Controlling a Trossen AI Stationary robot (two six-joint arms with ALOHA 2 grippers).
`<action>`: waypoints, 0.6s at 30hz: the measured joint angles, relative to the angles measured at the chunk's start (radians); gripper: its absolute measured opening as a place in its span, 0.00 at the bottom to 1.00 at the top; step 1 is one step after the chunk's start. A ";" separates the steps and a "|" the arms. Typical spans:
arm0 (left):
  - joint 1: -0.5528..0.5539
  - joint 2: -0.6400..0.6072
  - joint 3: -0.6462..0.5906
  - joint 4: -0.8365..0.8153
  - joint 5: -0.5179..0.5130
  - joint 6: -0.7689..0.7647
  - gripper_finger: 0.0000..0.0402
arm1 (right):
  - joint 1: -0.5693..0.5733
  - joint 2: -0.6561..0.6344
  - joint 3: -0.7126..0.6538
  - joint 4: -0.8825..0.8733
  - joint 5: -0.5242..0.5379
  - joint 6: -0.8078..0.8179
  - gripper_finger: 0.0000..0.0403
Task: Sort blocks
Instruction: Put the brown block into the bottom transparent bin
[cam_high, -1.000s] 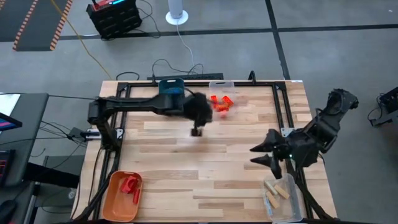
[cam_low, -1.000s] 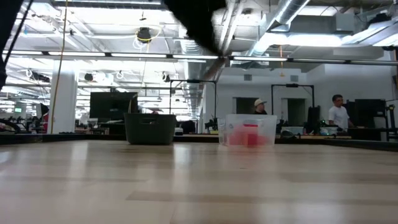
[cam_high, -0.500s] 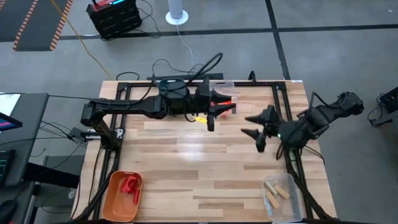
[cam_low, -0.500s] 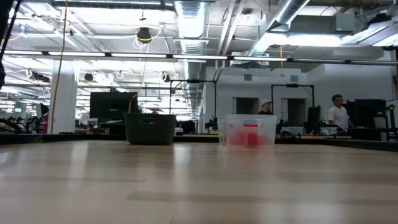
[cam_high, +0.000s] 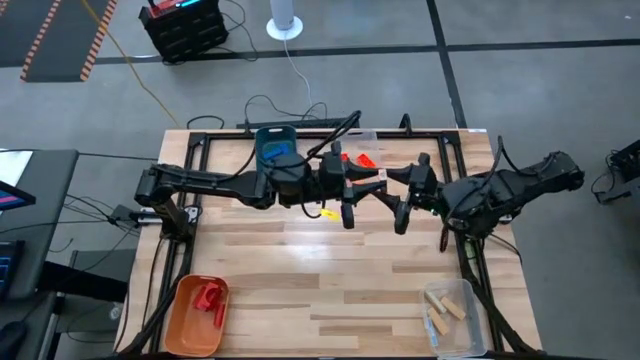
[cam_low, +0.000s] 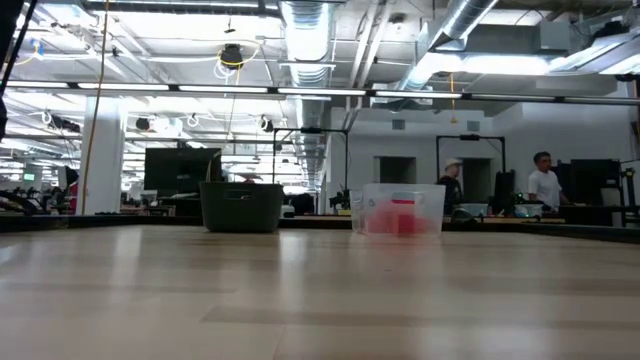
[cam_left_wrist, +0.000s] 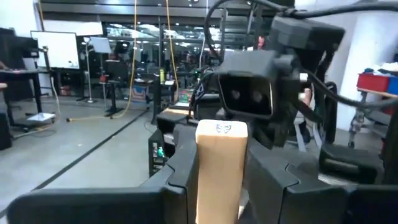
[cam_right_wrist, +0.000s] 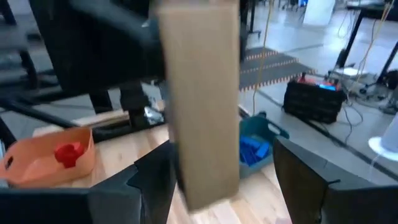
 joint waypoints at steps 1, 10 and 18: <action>-0.003 0.000 0.000 0.001 -0.007 0.004 0.22 | 0.000 -0.001 0.000 0.016 0.000 -0.014 0.63; -0.006 -0.002 0.000 -0.006 0.001 0.007 0.22 | 0.009 0.003 0.000 0.055 0.000 -0.038 0.54; -0.005 -0.004 0.000 -0.072 0.002 -0.028 0.35 | 0.010 0.004 0.000 0.062 -0.045 -0.037 0.16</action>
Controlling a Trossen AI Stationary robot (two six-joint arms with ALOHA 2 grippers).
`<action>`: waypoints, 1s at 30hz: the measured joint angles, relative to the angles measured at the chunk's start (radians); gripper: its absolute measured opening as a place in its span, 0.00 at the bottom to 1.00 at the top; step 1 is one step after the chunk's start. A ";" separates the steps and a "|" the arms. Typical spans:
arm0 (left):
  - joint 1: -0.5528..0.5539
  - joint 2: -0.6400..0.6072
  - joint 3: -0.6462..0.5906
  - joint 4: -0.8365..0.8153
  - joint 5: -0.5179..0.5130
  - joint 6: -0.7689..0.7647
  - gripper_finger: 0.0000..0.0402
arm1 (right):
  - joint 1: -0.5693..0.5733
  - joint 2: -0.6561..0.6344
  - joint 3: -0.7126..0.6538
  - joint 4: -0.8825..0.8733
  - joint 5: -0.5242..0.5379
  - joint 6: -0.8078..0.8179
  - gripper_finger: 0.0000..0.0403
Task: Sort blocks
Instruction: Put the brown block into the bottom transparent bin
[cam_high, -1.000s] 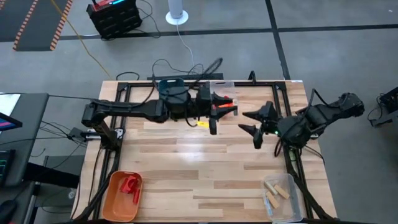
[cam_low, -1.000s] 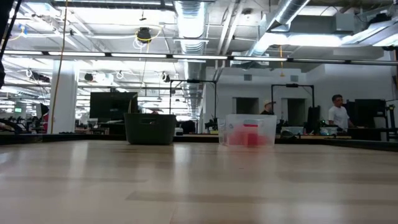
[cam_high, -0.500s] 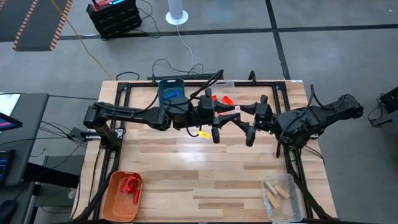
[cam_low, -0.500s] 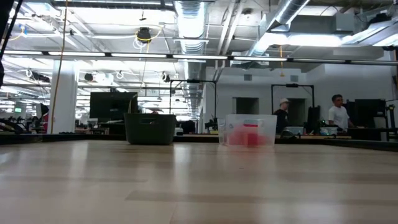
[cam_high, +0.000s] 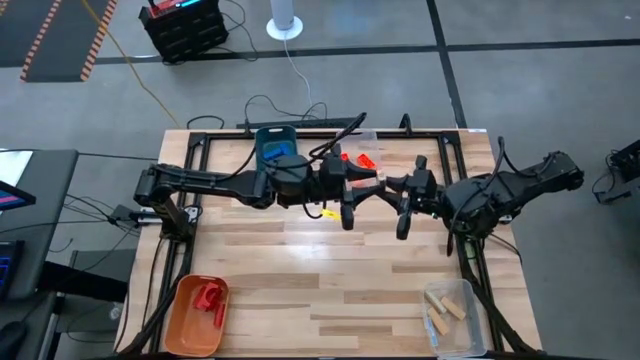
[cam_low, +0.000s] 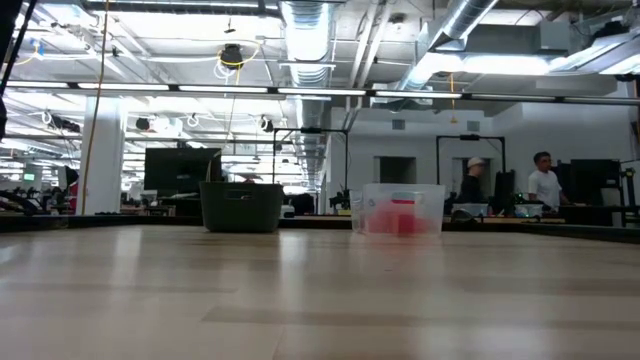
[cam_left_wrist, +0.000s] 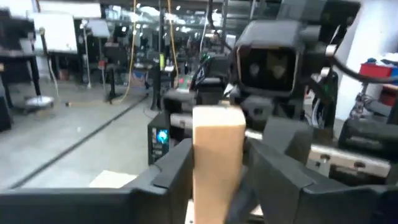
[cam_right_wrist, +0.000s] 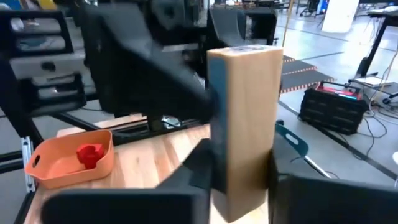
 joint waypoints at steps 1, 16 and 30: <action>0.000 0.000 0.000 -0.008 -0.010 -0.017 0.38 | 0.000 -0.001 0.000 0.002 0.000 0.000 0.13; -0.020 -0.110 0.000 -0.370 0.001 -0.119 0.67 | 0.149 -0.048 0.098 -0.564 -0.278 0.536 0.09; -0.156 -0.198 -0.039 -0.908 -0.125 -0.318 0.62 | 0.676 -0.034 -0.282 -0.529 -0.626 1.517 0.10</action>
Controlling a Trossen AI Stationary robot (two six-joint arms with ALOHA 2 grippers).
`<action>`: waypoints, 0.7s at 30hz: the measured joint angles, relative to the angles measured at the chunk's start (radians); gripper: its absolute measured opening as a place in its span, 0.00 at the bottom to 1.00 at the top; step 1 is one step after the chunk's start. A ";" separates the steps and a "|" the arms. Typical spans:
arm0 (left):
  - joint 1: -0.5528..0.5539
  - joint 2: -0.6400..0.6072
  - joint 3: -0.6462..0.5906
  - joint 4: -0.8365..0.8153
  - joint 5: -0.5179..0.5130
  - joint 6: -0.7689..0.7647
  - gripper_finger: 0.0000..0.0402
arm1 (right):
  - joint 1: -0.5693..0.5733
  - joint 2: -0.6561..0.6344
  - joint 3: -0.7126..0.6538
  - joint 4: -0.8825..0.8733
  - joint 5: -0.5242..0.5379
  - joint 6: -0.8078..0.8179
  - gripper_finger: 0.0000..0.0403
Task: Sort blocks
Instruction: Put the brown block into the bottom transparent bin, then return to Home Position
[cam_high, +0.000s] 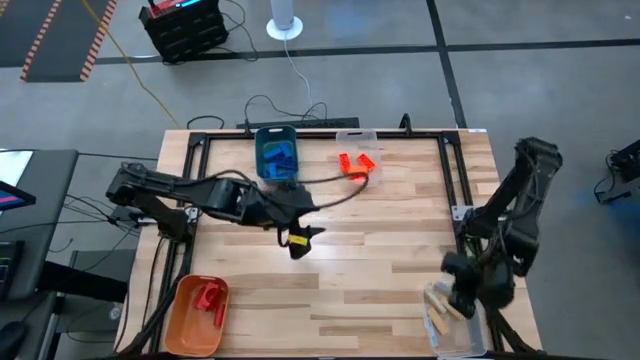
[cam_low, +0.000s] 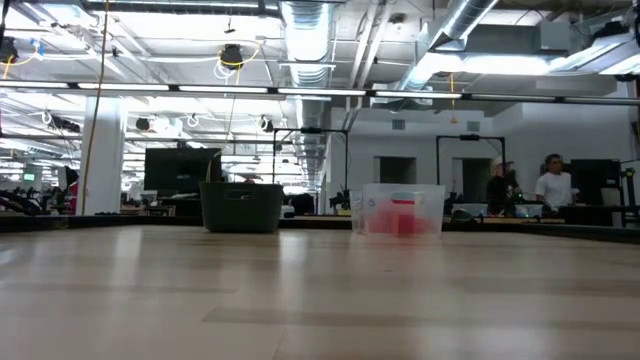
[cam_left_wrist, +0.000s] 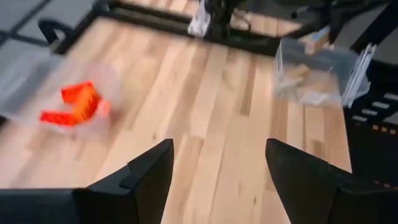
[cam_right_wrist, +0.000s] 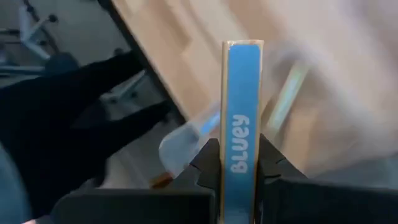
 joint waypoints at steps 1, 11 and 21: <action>-0.009 -0.004 -0.027 0.011 0.000 -0.013 0.62 | 0.027 0.000 -0.034 0.057 -0.002 0.051 0.10; -0.043 -0.199 -0.489 0.448 0.024 -0.155 0.61 | 0.113 0.041 -0.232 0.286 -0.018 0.294 0.14; -0.085 -0.494 -1.035 0.867 -0.127 -0.333 0.61 | 0.087 0.032 -0.226 0.273 -0.019 0.292 0.45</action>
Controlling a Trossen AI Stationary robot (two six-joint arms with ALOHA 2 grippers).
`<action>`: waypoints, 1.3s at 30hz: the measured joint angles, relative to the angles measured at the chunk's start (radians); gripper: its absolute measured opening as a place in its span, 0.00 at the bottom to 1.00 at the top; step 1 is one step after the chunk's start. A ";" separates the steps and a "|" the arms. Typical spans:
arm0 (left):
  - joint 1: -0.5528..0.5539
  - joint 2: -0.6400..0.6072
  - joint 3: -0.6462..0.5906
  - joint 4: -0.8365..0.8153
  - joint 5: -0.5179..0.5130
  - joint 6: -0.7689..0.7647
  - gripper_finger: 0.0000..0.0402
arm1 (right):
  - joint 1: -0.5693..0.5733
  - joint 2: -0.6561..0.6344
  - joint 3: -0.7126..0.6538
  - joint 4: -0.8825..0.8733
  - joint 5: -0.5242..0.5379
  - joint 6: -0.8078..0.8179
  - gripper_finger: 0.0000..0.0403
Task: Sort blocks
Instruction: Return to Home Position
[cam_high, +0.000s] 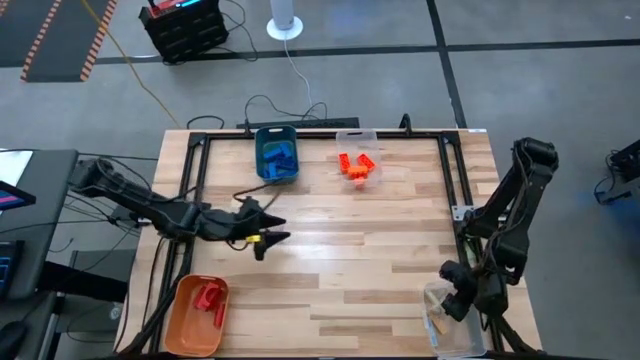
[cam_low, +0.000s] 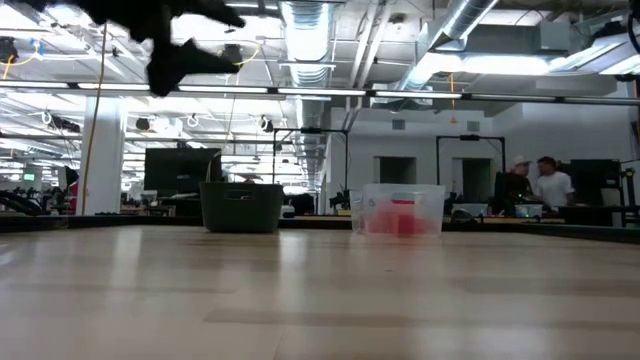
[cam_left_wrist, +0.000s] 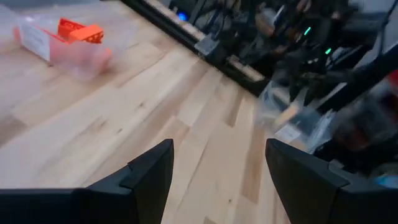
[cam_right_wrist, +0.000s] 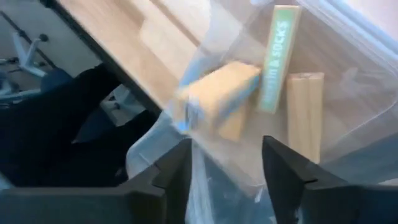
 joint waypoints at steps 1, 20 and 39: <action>-0.007 -0.023 -0.048 0.047 -0.007 -0.017 0.61 | -0.004 -0.012 0.014 -0.008 0.017 0.000 0.47; -0.038 -0.412 -0.302 0.134 -0.186 0.013 0.61 | 0.071 -0.424 -0.016 -0.283 1.056 -0.223 0.35; -0.038 -0.663 -0.332 -0.139 -0.226 0.070 0.49 | 0.060 -0.723 -0.095 -0.404 1.295 -0.404 0.33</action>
